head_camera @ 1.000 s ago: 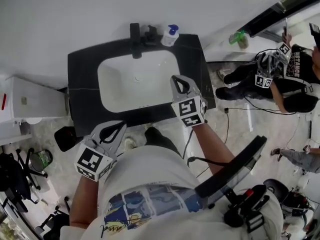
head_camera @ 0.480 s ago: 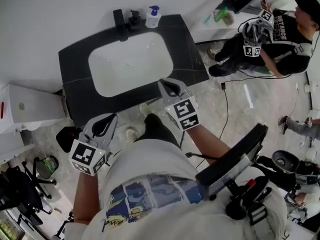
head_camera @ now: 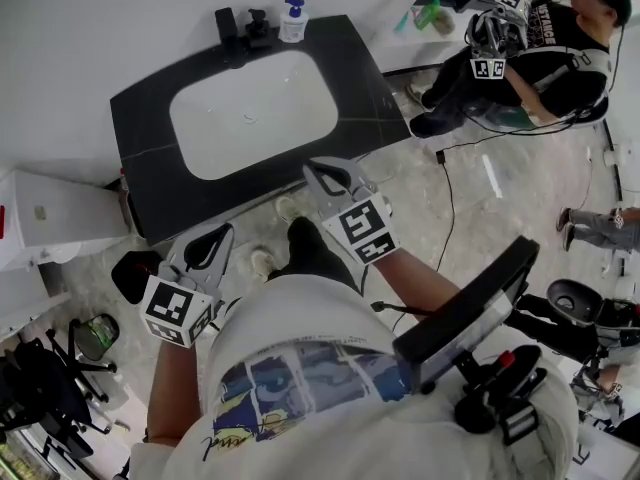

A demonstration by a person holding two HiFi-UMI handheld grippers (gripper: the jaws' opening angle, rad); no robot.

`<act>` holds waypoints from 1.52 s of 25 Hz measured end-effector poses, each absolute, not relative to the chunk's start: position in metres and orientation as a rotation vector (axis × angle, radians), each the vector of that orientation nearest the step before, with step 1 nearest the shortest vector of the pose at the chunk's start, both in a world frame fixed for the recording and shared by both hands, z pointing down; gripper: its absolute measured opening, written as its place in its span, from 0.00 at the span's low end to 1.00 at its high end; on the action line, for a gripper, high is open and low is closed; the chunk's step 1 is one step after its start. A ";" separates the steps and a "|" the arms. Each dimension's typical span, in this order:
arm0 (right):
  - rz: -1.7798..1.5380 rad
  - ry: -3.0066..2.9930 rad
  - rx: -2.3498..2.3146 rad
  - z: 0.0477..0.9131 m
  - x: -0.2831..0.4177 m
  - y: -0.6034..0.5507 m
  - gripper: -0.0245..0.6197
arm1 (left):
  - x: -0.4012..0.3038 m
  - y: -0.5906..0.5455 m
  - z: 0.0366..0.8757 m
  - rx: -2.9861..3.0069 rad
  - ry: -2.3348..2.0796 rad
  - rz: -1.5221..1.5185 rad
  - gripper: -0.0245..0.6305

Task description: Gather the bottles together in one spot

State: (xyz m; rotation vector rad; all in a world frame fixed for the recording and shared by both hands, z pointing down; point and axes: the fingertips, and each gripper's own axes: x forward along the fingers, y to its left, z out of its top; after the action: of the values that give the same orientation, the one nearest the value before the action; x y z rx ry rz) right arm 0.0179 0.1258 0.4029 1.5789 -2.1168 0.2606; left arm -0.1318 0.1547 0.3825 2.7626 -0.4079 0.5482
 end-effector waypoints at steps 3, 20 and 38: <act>0.255 -2.128 1.569 0.403 0.010 0.131 0.04 | -0.135 0.159 0.383 2.766 -0.406 0.551 0.04; 0.226 -2.172 1.523 0.395 -0.017 0.145 0.04 | -0.146 0.171 0.390 2.770 -0.397 0.569 0.04; 0.308 -2.148 1.512 0.415 -0.026 0.166 0.04 | -0.152 0.187 0.409 2.719 -0.328 0.624 0.04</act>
State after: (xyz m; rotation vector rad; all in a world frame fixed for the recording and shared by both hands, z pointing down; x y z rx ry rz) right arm -0.0255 0.1661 0.4146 1.5119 -2.1480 0.3085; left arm -0.1524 0.1869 0.4086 2.7194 -0.3277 0.6242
